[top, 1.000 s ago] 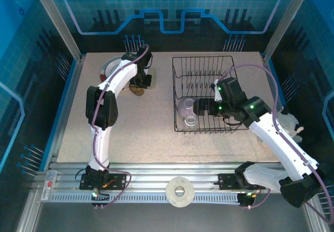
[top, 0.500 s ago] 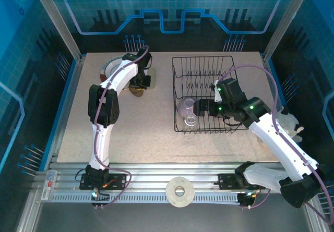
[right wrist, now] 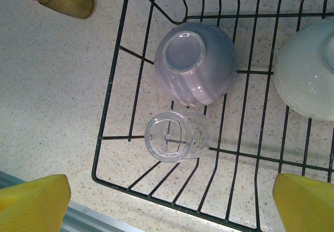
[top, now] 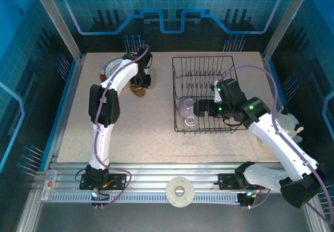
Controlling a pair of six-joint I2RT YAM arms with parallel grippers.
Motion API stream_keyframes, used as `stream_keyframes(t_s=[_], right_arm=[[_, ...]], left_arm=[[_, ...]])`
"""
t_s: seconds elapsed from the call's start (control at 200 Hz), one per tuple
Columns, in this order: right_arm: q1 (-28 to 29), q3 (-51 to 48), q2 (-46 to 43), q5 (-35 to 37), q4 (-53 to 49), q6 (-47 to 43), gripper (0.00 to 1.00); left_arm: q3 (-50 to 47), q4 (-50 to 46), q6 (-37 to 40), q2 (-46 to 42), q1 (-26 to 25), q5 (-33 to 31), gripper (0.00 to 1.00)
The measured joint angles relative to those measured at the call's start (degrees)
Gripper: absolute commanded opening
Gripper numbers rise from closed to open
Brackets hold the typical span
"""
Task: Unload the mixed dishes from the dish rack
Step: Place the cup at the top-left of the table, then pick up the plate from the dish rack.
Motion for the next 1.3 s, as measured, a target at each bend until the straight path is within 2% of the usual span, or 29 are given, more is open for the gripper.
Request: stream_keyframes(t_s=[0.195, 0.465, 0.791, 0.961, 1.301], right_arm=[[0.00, 0.00, 0.00, 0.02, 0.00, 0.00, 1.00], [0.26, 0.00, 0.04, 0.42, -0.22, -0.09, 1.00], [3.96, 0.00, 4.70, 3.45, -2.60, -1.22, 1.00], [4.48, 0.09, 6.43, 4.39, -2.60, -1.53, 1.00], [5.88, 0.81, 11.02, 5.01, -2.58, -2.19, 1.00]], left_arm=[[0.22, 0.04, 0.02, 0.00, 0.24, 0.02, 0.27], [0.17, 0.11, 0.11, -0.11, 0.39, 0.28, 0.44], [-5.07, 0.81, 0.02, -6.25, 0.39, 2.45, 0.73], [-7.39, 1.57, -0.02, -12.09, 0.39, 3.65, 0.99], [-15.10, 3.85, 0.02, -23.50, 0.39, 6.71, 0.99]])
